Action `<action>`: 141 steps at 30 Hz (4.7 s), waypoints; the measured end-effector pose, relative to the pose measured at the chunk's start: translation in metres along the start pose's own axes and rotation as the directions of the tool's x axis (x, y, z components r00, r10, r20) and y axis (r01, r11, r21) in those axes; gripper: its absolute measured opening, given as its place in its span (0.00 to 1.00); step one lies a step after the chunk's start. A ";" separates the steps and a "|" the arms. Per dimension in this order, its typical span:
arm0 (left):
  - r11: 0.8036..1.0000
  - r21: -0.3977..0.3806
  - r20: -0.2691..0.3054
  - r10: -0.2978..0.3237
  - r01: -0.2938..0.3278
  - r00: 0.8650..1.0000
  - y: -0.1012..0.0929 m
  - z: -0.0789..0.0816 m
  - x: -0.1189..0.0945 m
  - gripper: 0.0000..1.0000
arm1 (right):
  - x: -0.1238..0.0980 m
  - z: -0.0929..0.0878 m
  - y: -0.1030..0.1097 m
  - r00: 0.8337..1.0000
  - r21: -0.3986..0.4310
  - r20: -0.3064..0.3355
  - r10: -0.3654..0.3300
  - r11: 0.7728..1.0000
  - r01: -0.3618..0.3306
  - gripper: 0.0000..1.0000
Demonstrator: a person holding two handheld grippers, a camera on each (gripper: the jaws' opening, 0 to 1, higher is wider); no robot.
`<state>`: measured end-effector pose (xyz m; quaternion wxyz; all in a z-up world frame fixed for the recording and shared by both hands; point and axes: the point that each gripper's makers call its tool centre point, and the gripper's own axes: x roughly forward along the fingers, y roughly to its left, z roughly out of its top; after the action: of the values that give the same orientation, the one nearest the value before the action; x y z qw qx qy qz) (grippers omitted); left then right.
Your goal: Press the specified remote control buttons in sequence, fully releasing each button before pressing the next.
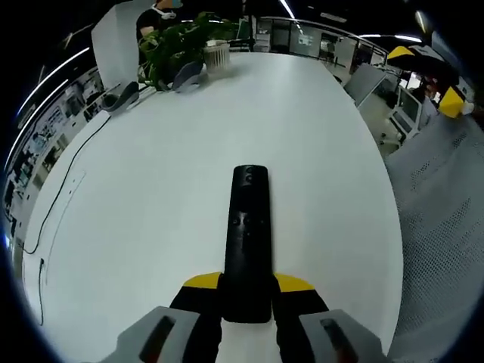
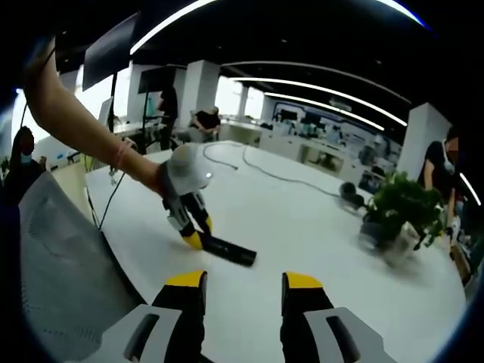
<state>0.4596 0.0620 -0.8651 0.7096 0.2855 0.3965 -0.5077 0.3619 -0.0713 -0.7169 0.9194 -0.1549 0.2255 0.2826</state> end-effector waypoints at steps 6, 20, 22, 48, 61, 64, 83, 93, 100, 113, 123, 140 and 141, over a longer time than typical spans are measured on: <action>1.000 0.006 -0.016 0.002 -0.002 1.000 -0.009 -0.003 -0.002 0.25 | 0.000 0.000 0.001 1.000 -0.004 -0.003 0.004 1.000 -0.004 0.36; 1.000 0.021 -0.021 -0.006 0.006 1.000 -0.030 -0.012 -0.007 0.25 | 0.000 0.001 0.002 1.000 -0.014 0.001 0.008 1.000 -0.008 0.37; 1.000 0.024 -0.022 -0.006 0.006 1.000 -0.033 -0.013 -0.007 0.25 | 0.000 0.001 0.002 1.000 -0.019 0.001 0.008 1.000 -0.008 0.37; 0.999 0.042 -0.009 -0.020 0.020 1.000 -0.071 -0.022 -0.014 0.25 | 0.002 -0.002 0.005 1.000 -0.031 -0.015 0.021 0.999 -0.021 0.36; 0.998 0.050 -0.004 -0.026 0.027 1.000 -0.090 -0.028 -0.017 0.25 | 0.003 -0.004 0.007 0.999 -0.049 -0.030 0.029 0.998 -0.030 0.36; 0.999 0.045 -0.002 -0.024 0.024 1.000 -0.092 -0.029 -0.018 0.25 | 0.003 -0.004 0.007 0.999 -0.052 -0.030 0.028 0.998 -0.029 0.36; 0.998 0.057 -0.029 -0.028 0.030 0.999 -0.104 -0.031 -0.019 0.25 | 0.000 0.001 0.007 1.000 -0.056 -0.009 0.025 0.998 -0.025 0.36; 0.998 0.055 -0.028 -0.027 0.028 0.999 -0.111 -0.033 -0.021 0.25 | 0.001 0.001 0.010 0.999 -0.062 -0.014 0.043 0.997 -0.044 0.35; 0.998 0.049 -0.023 -0.024 0.025 0.999 -0.115 -0.034 -0.021 0.25 | 0.003 -0.002 0.014 0.998 -0.073 -0.034 0.060 0.995 -0.062 0.35; 0.996 0.077 0.013 -0.044 0.043 0.999 -0.119 -0.035 -0.022 0.25 | 0.008 -0.014 0.026 0.988 -0.056 -0.092 0.125 0.990 -0.131 0.34; 0.987 0.138 0.036 -0.092 0.086 0.995 -0.120 -0.035 -0.023 0.26 | 0.011 -0.026 0.042 0.958 0.007 -0.165 0.234 0.972 -0.237 0.29; 0.962 0.233 0.046 -0.156 0.142 0.987 -0.126 -0.034 -0.022 0.25 | 0.028 -0.048 0.054 0.849 0.051 -0.307 0.430 0.898 -0.436 0.24; 0.962 0.235 0.046 -0.157 0.142 0.986 -0.126 -0.034 -0.022 0.25 | 0.029 -0.049 0.054 0.845 0.046 -0.313 0.433 0.896 -0.442 0.24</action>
<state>0.3269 0.0602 -0.8644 0.6437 0.3184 0.3323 -0.6115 0.3351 -0.0354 -0.7813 0.7805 -0.1554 0.3944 0.4595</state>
